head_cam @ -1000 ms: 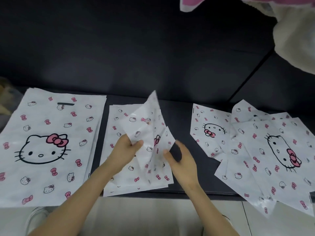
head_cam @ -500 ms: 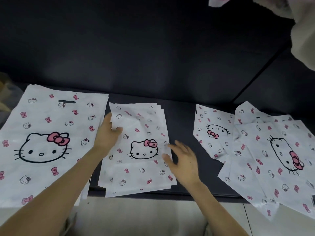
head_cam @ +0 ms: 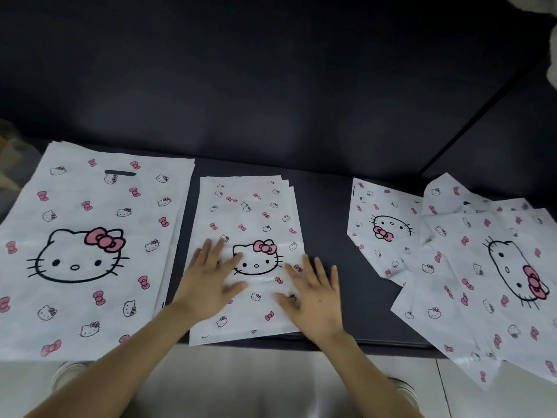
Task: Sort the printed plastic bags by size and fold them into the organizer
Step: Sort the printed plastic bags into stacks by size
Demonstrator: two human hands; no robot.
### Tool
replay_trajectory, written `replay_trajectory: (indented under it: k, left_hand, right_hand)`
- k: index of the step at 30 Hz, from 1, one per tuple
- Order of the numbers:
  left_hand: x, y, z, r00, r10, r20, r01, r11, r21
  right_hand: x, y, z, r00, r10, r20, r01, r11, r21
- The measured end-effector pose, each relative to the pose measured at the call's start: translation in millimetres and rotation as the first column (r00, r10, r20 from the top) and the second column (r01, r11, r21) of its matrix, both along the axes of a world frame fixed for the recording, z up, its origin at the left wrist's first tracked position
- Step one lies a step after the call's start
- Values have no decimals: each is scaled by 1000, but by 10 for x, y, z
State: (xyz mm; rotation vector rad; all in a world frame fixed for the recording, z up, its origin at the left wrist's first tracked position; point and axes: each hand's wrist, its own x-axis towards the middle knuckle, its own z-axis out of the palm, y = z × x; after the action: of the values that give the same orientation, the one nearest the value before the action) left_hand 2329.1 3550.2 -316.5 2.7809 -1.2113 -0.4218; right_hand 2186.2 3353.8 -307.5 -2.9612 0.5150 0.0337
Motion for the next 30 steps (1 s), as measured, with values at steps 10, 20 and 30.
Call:
replay_trajectory:
  k: [10,20,30]
  left_hand:
    - [119,-199,106,998,54,-13,-55,991,-124]
    - [-418,-690,405,912,192,-362,-364,788,-498]
    - [-896,-703,825,629,-73,-774,-569,634,-523]
  right_hand:
    - [-509,-1428,149,834,-480,-272,457,877,-146]
    - [-356,-708,473,906,-400,138,362,902,234]
    - [-34,-55,1231,906,-379,-187,187,-38,982]
